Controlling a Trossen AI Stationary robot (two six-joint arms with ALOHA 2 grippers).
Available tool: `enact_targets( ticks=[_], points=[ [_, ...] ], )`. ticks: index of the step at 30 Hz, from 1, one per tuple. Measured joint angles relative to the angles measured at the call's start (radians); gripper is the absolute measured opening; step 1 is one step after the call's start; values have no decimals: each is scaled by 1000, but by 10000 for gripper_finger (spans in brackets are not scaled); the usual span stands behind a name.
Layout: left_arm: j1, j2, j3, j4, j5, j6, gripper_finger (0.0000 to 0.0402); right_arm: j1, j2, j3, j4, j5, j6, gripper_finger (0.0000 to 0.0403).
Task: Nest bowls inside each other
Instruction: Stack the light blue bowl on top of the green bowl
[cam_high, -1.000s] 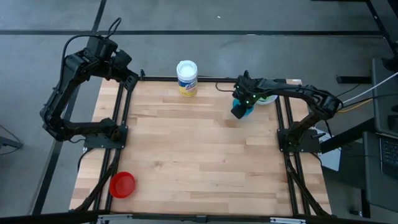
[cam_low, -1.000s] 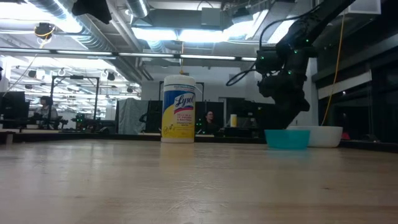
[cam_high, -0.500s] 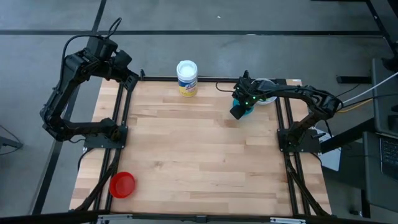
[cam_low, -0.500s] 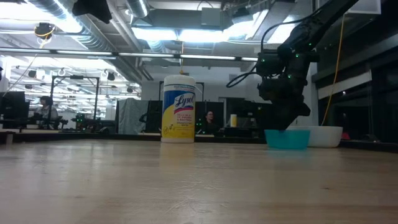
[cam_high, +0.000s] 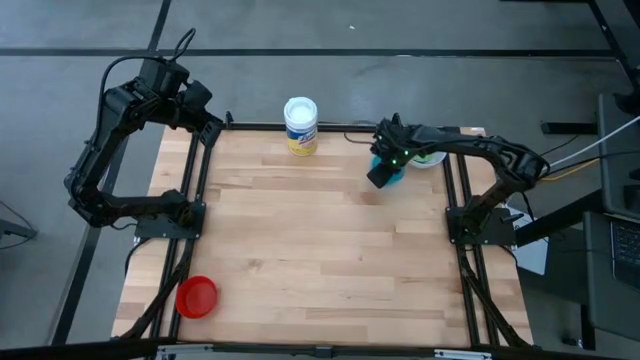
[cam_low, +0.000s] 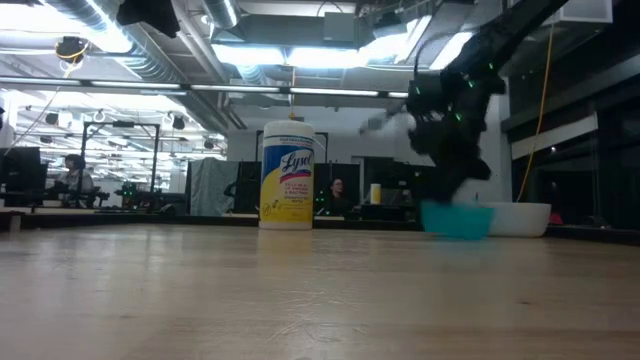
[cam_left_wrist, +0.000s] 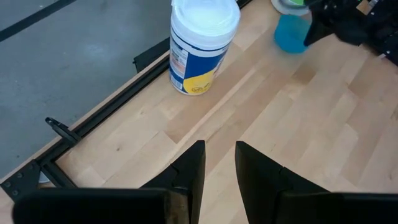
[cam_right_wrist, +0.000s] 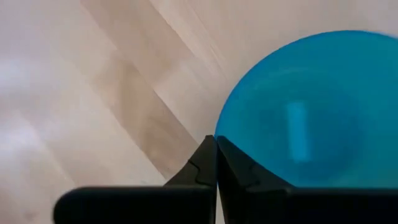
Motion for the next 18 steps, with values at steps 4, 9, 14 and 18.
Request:
enact_targets(
  ticks=[4,9,14,18],
  points=[
    [0,0,0,0,0,0,84,2,-5,150,-79,3,-50,1],
    [0,0,0,0,0,0,84,-32,-5,336,-210,49,-116,1],
    [0,0,0,0,0,7,84,-85,-6,458,-388,130,-187,1],
    [0,0,0,0,0,9,84,-133,-6,481,-484,173,-231,0]
  ],
)
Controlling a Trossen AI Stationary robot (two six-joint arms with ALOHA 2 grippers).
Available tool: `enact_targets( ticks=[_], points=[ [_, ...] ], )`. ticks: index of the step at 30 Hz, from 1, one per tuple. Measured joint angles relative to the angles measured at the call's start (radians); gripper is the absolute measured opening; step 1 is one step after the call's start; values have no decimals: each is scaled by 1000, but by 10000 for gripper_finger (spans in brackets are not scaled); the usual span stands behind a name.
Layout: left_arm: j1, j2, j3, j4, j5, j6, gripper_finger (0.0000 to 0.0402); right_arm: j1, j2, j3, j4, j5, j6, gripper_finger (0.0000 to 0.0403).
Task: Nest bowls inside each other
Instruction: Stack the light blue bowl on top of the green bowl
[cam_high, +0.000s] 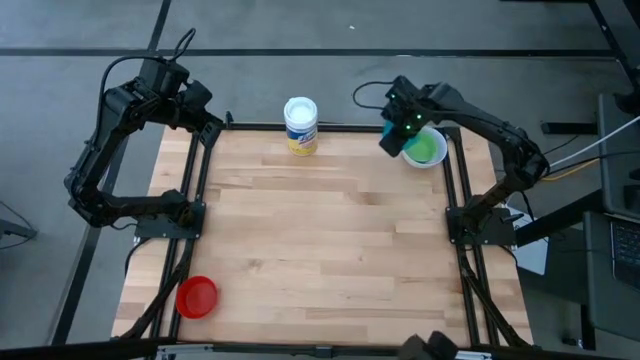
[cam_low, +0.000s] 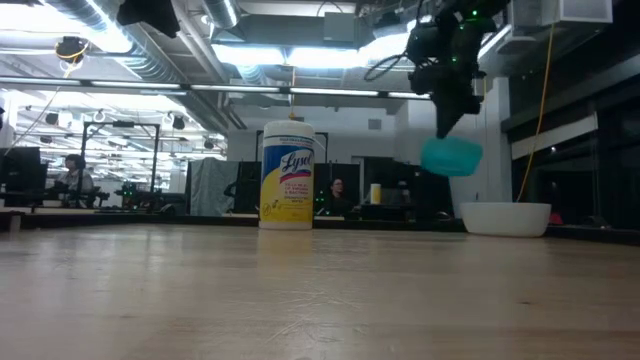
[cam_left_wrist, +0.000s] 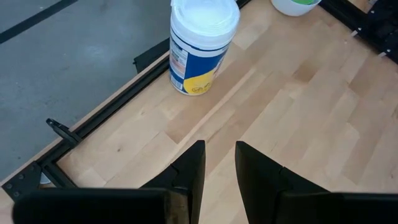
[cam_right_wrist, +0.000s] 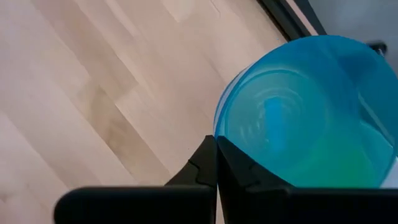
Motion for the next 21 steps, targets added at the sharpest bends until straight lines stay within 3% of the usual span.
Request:
enact_targets(
  ticks=[21],
  points=[
    [0,-2,0,0,-1,2,84,-200,0,-126,0,32,-68,0]
  ],
)
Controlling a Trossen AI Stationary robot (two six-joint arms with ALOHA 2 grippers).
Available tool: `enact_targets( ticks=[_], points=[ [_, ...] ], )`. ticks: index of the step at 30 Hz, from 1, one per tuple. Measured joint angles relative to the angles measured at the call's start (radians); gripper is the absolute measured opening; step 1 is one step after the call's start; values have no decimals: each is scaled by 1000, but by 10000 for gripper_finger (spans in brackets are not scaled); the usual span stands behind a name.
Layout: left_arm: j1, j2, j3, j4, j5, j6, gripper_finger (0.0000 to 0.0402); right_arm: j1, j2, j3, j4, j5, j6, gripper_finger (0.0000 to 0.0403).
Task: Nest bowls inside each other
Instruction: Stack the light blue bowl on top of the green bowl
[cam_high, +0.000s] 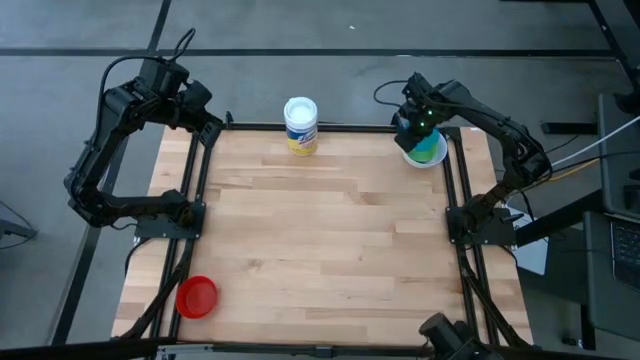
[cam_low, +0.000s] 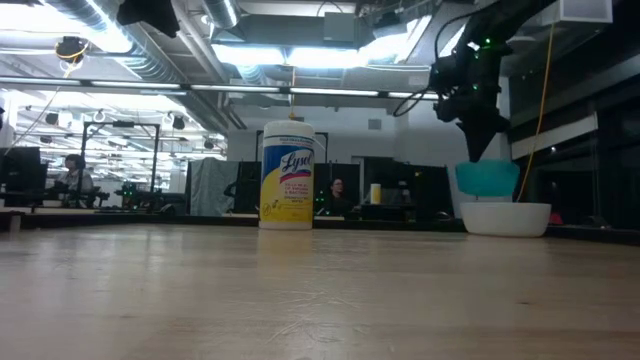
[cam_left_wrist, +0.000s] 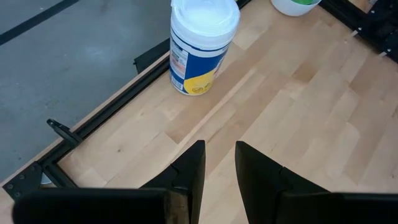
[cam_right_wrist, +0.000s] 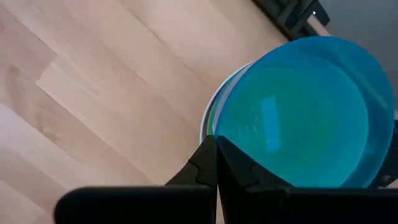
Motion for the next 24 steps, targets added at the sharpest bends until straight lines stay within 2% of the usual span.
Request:
enact_targets(
  ticks=[13,24],
  points=[
    [0,0,0,0,-2,-11,84,-21,0,-173,113,-22,-2,0],
    [0,0,0,0,-5,-20,84,-77,0,-196,165,-10,-28,0]
  ],
)
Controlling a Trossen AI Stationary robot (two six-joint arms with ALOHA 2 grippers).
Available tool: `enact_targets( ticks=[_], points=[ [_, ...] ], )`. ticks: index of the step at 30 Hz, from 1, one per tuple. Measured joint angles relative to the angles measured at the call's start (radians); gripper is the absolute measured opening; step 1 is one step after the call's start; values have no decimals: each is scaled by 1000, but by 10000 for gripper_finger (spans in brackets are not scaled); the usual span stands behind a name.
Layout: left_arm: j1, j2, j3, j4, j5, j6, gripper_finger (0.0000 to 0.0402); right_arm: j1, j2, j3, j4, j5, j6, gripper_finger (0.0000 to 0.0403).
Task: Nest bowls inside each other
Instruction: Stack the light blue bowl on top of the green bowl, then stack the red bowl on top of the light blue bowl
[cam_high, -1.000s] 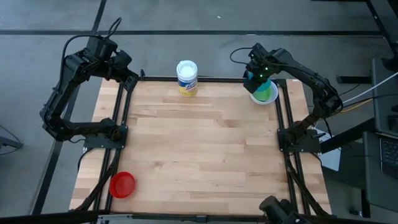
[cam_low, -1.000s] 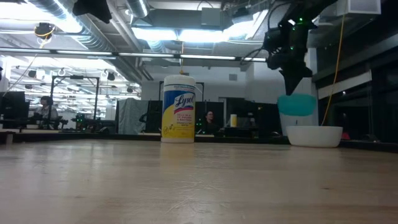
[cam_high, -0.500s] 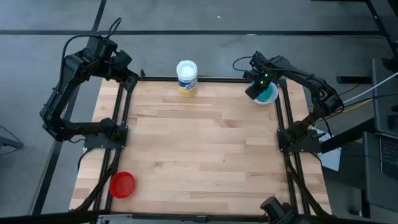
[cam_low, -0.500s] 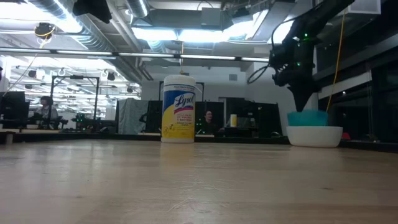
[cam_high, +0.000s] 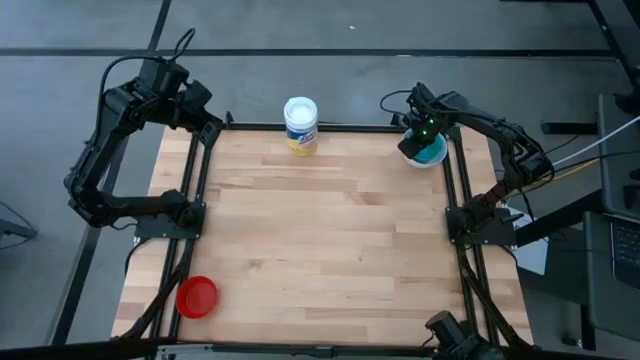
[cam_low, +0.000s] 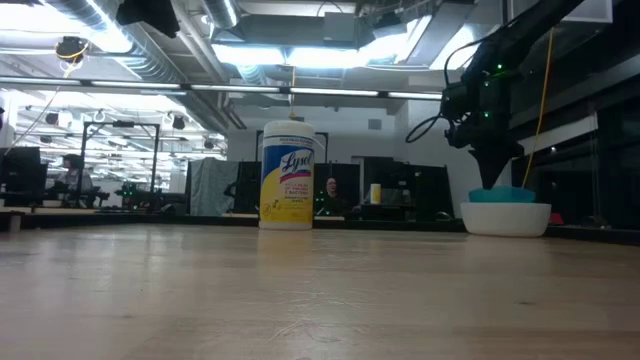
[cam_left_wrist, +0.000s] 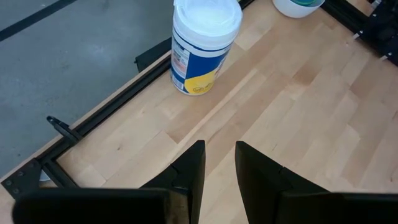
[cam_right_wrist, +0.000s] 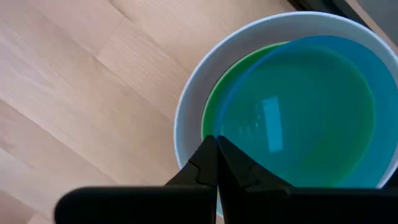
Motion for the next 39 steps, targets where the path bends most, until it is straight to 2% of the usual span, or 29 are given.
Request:
enact_targets(
  ticks=[9,13,17,24,29,32,34,39],
  points=[
    [0,0,0,0,-1,-2,84,-20,0,0,23,18,-24,2],
    [0,0,0,0,-1,-7,84,-26,0,0,35,-5,-31,11],
    [0,0,0,0,-1,-9,84,-29,0,0,38,-34,-32,42],
    [0,0,0,0,-1,-1,84,-29,0,0,39,-44,-26,120],
    [0,0,0,5,-1,0,84,-29,0,0,56,50,-26,164],
    [0,0,0,5,-1,1,84,-31,0,0,74,121,-19,181],
    [0,0,0,5,-1,1,84,-32,0,0,74,130,-13,187],
    [0,1,-22,5,0,2,84,-29,0,0,74,48,19,191]
  ],
)
